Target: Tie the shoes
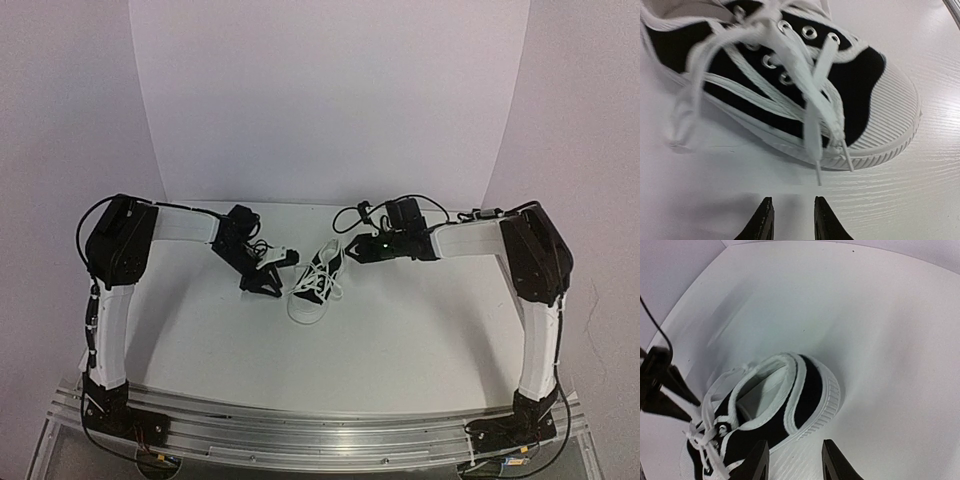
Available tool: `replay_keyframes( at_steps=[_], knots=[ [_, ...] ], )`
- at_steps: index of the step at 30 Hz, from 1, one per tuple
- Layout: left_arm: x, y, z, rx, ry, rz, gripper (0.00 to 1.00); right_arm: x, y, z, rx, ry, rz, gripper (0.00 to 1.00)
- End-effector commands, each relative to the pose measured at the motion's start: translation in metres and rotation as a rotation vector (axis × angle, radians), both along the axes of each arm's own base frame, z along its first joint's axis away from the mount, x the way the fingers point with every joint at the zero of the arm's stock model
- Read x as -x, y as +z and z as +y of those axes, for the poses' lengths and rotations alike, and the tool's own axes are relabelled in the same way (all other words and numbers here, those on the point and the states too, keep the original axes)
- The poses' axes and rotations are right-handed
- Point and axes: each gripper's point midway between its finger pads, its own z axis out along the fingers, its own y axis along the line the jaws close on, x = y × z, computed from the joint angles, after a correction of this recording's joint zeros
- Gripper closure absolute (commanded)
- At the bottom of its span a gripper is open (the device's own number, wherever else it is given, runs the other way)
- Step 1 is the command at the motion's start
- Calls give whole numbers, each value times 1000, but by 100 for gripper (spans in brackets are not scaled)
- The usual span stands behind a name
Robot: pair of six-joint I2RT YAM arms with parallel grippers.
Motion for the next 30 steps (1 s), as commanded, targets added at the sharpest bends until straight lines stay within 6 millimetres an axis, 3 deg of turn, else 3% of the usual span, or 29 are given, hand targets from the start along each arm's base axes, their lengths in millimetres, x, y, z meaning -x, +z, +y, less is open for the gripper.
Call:
replay_keyframes(
  at_steps=[1,8,15,19,22,24,26,28,30],
  knots=[
    [1,-5,-16,21,-9,-40,68,-26,-12,8,3,-108,26,63],
    [27,-4,-40,81,-47,44,64,-39,-38,21,-22,-131,83,63],
    [45,-2,-57,108,-73,88,63,-46,-36,30,-57,-136,78,62],
    [36,-4,-54,71,-44,61,64,-39,-32,16,-28,-176,65,61],
    [28,-2,-41,48,-24,60,64,-34,-14,8,-25,-182,36,56],
    [26,5,-32,39,-14,68,63,-32,8,5,-35,-178,-1,50],
    [23,16,-21,36,4,74,58,-31,33,-3,-51,-186,-39,42],
    [20,40,-11,65,27,71,49,-33,52,-20,-65,-211,-63,34],
    [16,64,6,109,79,94,31,-32,69,-42,-65,-249,-93,8]
  ],
)
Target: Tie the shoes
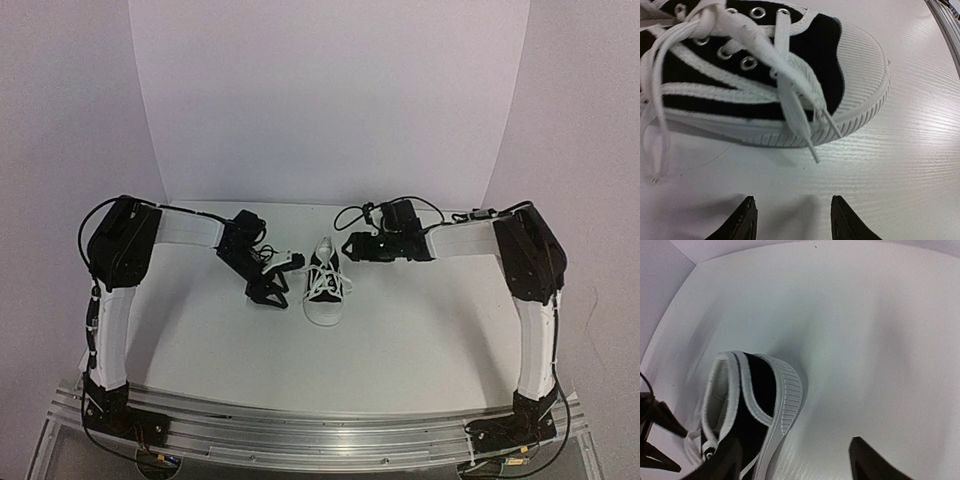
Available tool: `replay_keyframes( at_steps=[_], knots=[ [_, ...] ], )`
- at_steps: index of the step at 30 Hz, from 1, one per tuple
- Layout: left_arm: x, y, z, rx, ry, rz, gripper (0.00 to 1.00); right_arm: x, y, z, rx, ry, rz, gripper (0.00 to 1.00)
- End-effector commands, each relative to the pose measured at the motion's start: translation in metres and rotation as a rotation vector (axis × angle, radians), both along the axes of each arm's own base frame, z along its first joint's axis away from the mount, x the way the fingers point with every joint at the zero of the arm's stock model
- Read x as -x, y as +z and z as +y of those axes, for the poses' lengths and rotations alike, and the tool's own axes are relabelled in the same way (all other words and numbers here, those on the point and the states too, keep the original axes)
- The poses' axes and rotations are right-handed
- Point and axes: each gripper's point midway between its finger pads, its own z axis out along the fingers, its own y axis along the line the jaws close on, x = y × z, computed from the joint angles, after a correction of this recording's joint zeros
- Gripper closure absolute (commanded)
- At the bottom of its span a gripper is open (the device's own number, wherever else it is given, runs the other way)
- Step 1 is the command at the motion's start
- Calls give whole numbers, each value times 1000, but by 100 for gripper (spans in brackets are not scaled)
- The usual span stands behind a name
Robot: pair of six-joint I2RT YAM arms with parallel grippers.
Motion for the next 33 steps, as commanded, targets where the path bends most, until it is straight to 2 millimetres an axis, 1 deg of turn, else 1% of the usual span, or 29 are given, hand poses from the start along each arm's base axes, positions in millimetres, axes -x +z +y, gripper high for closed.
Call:
replay_keyframes(
  at_steps=[1,2,3,4,6,7,8,9,10,11,12,13,14,15,17,18,19,21,23,24,29,33],
  knots=[
    [-12,86,32,112,101,-12,22,-12,96,-48,-44,-93,-181,5],
    [-13,99,41,139,136,3,10,-12,99,-63,-39,-121,-185,4],
    [-13,109,51,162,189,30,4,-12,101,-78,-39,-149,-184,4],
    [-16,119,64,190,252,48,0,-10,102,-93,-43,-177,-176,4],
    [-29,135,89,258,415,82,0,-7,98,-129,-58,-256,-144,3],
    [-34,140,102,285,500,94,0,-6,94,-148,-61,-298,-129,3],
    [-37,141,114,304,584,95,0,-4,90,-166,-58,-337,-117,2],
    [-46,143,127,333,687,86,0,1,85,-179,-50,-366,-106,2],
    [-59,143,140,344,802,62,0,6,78,-197,-39,-411,-90,2],
    [-66,137,155,326,923,34,0,10,73,-211,-29,-447,-74,2],
    [-76,136,170,328,1031,-22,0,18,64,-223,-5,-469,-50,2],
    [-81,132,186,320,1139,-63,0,23,60,-231,19,-472,-41,2],
    [-80,125,200,296,1212,-100,0,30,55,-236,42,-469,-35,2],
    [-78,121,207,289,1237,-137,0,38,49,-247,82,-506,-37,2],
    [-71,108,228,266,1331,-217,0,50,43,-264,114,-600,-28,2],
    [-64,99,240,265,1387,-253,0,55,39,-271,137,-629,-23,2],
    [-55,90,248,264,1417,-280,0,60,34,-275,152,-647,-15,2],
    [-36,84,257,314,1436,-342,0,69,24,-283,165,-695,9,2],
    [-22,83,252,364,1383,-372,0,74,20,-287,168,-719,21,2],
    [-16,80,249,371,1361,-364,0,75,21,-288,167,-727,20,2],
    [-13,75,253,367,1393,-318,0,77,26,-298,204,-763,-12,2],
    [-14,76,253,367,1388,-318,0,76,29,-297,215,-745,-31,5]
  ],
)
